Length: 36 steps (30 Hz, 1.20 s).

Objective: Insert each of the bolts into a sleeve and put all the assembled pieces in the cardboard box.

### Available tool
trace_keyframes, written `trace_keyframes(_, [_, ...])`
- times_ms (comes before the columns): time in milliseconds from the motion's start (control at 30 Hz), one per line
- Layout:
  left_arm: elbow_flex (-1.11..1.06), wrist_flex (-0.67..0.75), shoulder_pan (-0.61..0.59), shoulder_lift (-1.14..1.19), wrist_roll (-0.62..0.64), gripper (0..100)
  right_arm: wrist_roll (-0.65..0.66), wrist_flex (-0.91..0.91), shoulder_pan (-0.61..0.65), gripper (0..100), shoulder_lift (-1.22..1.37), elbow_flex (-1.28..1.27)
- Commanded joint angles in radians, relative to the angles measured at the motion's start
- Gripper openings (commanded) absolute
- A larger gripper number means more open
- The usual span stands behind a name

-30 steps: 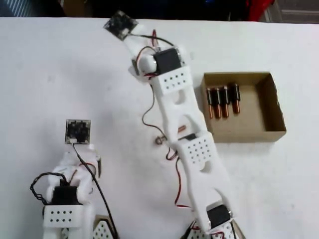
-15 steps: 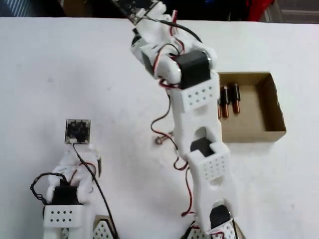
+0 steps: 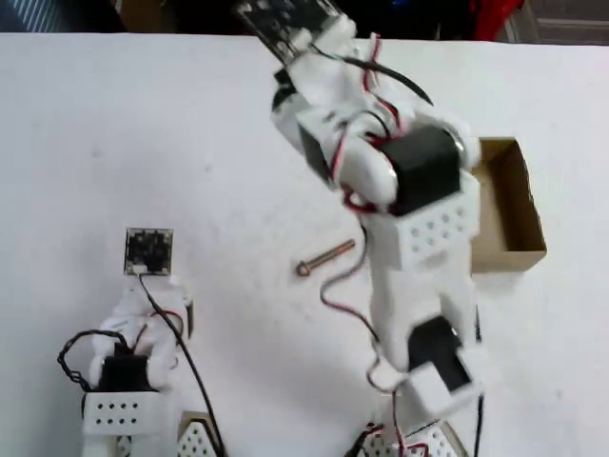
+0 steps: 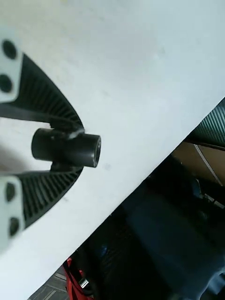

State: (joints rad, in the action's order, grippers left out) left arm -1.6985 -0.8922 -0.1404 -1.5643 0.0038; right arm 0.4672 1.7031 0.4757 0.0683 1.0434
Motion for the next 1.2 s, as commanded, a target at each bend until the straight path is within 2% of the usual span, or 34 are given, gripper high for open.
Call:
trace_keyframes(0, [0.006,0.017,0.001,-0.008,-0.006,2,-0.008,0.024,0.012,1.7,-0.177,-0.141])
trace_keyframes(233, [0.006,0.015,0.001,-0.008,-0.003,2,-0.002,0.016,0.007,2.0,-0.412,-0.512])
trace_keyframes(433, [0.006,0.015,0.001,-0.008,-0.003,2,-0.002,-0.059,0.005,2.1,-0.568,-0.810])
trace_keyframes(767, [0.005,0.014,0.001,-0.008,-0.003,2,0.000,-0.308,0.005,2.1,-0.786,-1.309])
trace_keyframes(1033, [0.005,0.014,0.001,-0.008,-0.002,2,0.002,-0.492,0.004,2.1,-0.832,-1.659])
trace_keyframes(1167, [0.005,0.014,0.001,-0.008,-0.002,2,0.083,-0.628,0.004,2.1,-0.832,-1.815])
